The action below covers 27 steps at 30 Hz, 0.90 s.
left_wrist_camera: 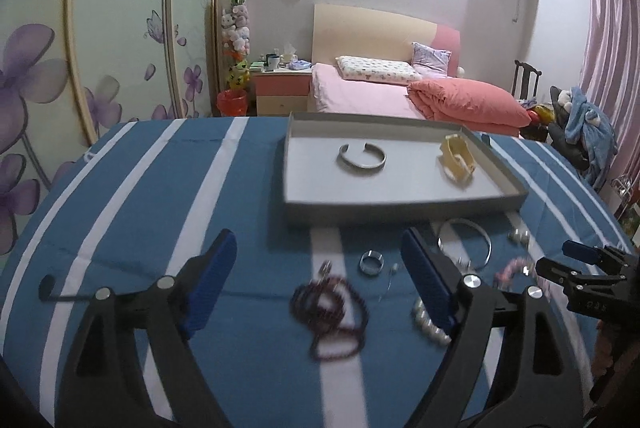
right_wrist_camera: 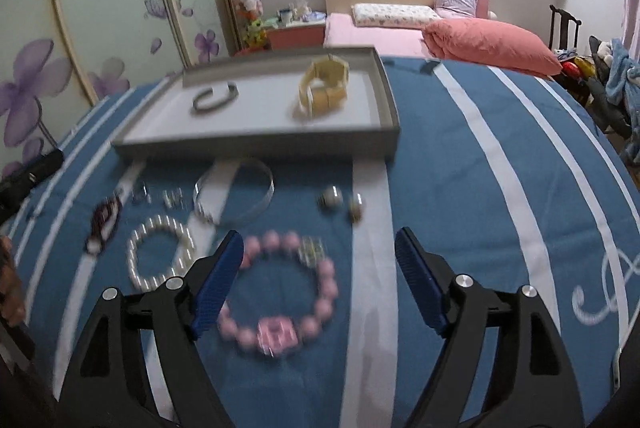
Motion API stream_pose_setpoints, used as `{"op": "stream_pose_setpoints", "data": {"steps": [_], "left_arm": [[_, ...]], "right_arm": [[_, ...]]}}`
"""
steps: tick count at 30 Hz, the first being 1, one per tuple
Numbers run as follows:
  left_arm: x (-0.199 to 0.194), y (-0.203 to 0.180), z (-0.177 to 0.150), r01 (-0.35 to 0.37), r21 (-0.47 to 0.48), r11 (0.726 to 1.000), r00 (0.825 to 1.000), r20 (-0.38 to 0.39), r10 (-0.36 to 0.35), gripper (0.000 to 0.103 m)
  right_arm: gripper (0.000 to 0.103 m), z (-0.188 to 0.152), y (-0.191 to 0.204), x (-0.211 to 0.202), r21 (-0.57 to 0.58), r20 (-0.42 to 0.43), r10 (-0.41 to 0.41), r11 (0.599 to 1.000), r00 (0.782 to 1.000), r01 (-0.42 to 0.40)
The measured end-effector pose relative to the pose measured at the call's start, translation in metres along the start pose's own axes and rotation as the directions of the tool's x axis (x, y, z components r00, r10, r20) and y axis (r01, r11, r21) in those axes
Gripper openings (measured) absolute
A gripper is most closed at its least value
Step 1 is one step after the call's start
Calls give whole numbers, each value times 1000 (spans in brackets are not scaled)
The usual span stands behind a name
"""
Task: Organize jewelry
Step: 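Grasp the pink bead bracelet with the right tool while the left tool grasps the dark red beads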
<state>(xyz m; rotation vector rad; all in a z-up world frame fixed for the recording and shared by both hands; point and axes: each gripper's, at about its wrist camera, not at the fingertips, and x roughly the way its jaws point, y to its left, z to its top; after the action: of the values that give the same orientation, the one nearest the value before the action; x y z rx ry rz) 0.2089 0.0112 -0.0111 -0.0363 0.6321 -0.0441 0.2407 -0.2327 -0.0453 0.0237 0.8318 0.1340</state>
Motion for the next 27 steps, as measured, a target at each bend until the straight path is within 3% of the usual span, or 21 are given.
{"op": "stream_pose_setpoints", "data": {"steps": [4, 9, 13, 15, 21, 27], "left_arm": [[-7, 4, -9, -5, 10, 1000, 1000, -3, 5, 83], [-6, 7, -19, -2, 4, 1000, 999, -37, 2, 83], [-3, 5, -26, 8, 13, 1000, 998, -65, -7, 82], [1, 1, -29, 11, 22, 1000, 996, -85, -9, 82], [18, -6, -33, -3, 39, 999, 987, -162, 9, 82], [37, -2, -33, -16, 25, 1000, 971, -237, 22, 75]], "right_arm": [[53, -11, -2, 9, 15, -49, -5, 1000, 999, 6], [38, -16, 3, 11, -10, -64, -25, 1000, 998, 24], [33, -19, 1, 10, 10, -63, -34, 999, 997, 34], [14, -19, -1, 10, 13, -62, -43, 999, 997, 44], [14, -21, -10, 8, 58, -57, -55, 997, 997, 58], [14, -21, -12, 8, 63, -57, -46, 997, 997, 49]]}}
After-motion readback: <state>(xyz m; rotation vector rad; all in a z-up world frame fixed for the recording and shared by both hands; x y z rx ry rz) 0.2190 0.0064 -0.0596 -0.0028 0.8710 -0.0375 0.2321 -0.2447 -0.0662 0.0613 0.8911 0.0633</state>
